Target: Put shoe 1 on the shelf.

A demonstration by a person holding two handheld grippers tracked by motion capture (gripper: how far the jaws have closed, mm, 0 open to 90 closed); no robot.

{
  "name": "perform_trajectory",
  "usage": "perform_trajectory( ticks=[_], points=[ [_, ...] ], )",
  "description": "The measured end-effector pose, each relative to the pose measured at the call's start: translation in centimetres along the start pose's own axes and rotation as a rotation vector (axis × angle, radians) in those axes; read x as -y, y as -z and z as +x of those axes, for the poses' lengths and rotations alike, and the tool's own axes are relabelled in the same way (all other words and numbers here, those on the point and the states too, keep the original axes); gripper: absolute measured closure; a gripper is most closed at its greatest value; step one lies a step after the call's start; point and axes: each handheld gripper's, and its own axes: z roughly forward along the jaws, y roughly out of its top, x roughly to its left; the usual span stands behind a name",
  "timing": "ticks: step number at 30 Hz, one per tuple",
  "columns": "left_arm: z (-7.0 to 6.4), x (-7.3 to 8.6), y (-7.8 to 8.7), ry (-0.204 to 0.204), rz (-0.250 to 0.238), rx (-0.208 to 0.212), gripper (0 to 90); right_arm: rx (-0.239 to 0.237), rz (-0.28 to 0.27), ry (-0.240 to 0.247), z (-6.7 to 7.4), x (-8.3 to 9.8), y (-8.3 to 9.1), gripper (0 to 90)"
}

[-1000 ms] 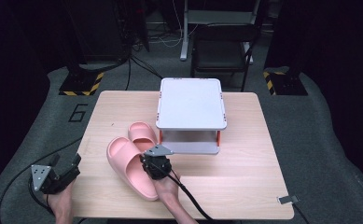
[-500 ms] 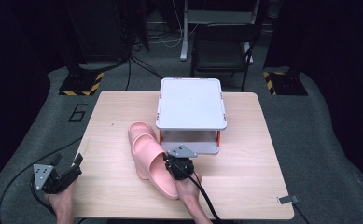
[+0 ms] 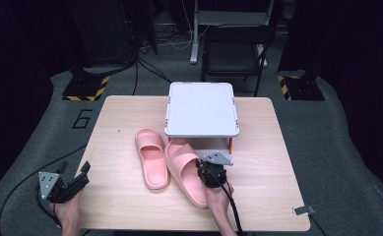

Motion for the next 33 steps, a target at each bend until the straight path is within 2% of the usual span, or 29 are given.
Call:
perform_trajectory(
  ticks=[4,5,6,7,8,9,12,13,17,18,26,30,32,33],
  points=[
    [-0.3,0.0,-0.1,-0.005,0.01,0.008,18.8,0.056,0.008,-0.039,-1.2,-0.1,0.0,85.4],
    [-0.3,0.0,-0.2,-0.007,0.013,0.009,18.8,0.091,0.011,-0.061,-1.5,-0.3,-0.3,85.4],
    [-0.3,0.0,-0.1,-0.014,0.018,0.01,18.8,0.091,0.011,-0.061,-1.5,-0.3,-0.3,85.4],
    [-0.4,0.0,-0.2,-0.005,0.013,0.011,18.8,0.099,0.005,-0.072,-1.7,-0.3,-0.5,85.3],
    [-0.5,0.0,-0.2,-0.005,0.013,0.012,18.8,0.128,0.01,-0.095,-1.9,-0.4,-0.9,85.3],
    [-0.5,0.0,-0.2,-0.003,0.015,0.012,18.8,0.14,0.011,-0.099,-1.9,-0.4,-1.1,85.3],
    [-0.4,0.0,-0.2,-0.009,0.015,0.014,18.8,0.156,0.011,-0.121,-1.9,-0.5,-1.6,85.3],
    [-0.4,0.0,-0.2,-0.008,0.015,0.014,18.8,0.177,0.015,-0.144,-1.7,-0.5,-2.0,85.2],
    [-0.4,0.0,-0.2,-0.004,0.014,0.014,18.8,0.198,0.014,-0.161,-1.4,-0.4,-2.6,85.2],
    [-0.4,0.0,-0.2,-0.007,0.015,0.015,18.8,0.216,0.016,-0.176,-1.1,-0.4,-3.0,85.2],
    [-0.6,0.1,-0.3,0.002,0.009,0.017,18.8,0.239,-0.003,-0.202,-0.4,-1.1,-3.9,85.1],
    [-1.4,-0.3,-0.4,-0.024,0.01,0.048,18.8,0.252,-0.014,-0.224,-0.1,-1.6,-4.4,85.0],
    [-2.4,-0.7,-0.8,-0.042,0.012,0.086,18.8,0.258,-0.024,-0.227,0.1,-1.6,-4.6,85.0],
    [-3.6,-1.0,-1.3,-0.059,0.013,0.136,18.8,0.265,-0.034,-0.225,0.2,-1.5,-4.8,85.0]
  ],
)
